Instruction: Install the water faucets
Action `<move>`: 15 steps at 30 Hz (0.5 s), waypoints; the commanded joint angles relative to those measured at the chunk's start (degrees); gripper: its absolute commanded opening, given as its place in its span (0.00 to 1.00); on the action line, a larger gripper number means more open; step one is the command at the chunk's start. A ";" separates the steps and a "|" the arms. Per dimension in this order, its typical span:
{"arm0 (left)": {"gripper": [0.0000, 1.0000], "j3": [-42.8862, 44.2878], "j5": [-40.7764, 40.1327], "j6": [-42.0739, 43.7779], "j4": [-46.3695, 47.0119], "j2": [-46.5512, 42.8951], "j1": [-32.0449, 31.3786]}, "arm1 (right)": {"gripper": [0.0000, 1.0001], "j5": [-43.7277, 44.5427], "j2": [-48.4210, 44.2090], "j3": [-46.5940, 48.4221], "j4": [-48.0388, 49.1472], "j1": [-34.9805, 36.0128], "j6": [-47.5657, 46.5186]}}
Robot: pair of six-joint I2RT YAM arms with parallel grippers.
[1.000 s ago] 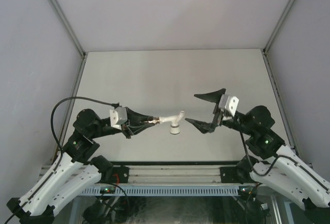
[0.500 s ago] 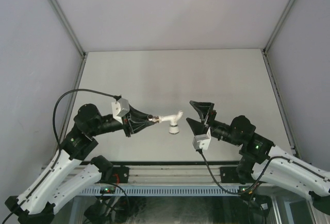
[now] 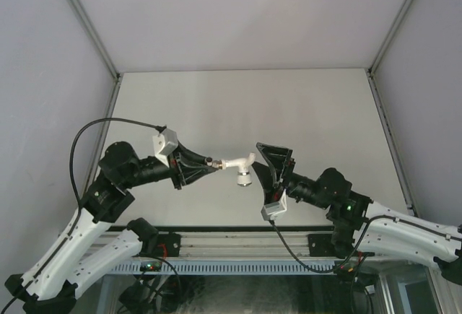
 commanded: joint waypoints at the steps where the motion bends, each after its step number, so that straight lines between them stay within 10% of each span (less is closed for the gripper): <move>1: 0.00 1.61 -0.27 -3.13 5.33 -0.64 0.24 | 0.84 0.71 0.69 0.35 4.76 1.65 -2.39; 15: 0.01 -0.56 -0.84 -5.99 10.17 1.73 0.21 | 0.63 1.18 6.57 -0.56 11.11 5.20 -2.29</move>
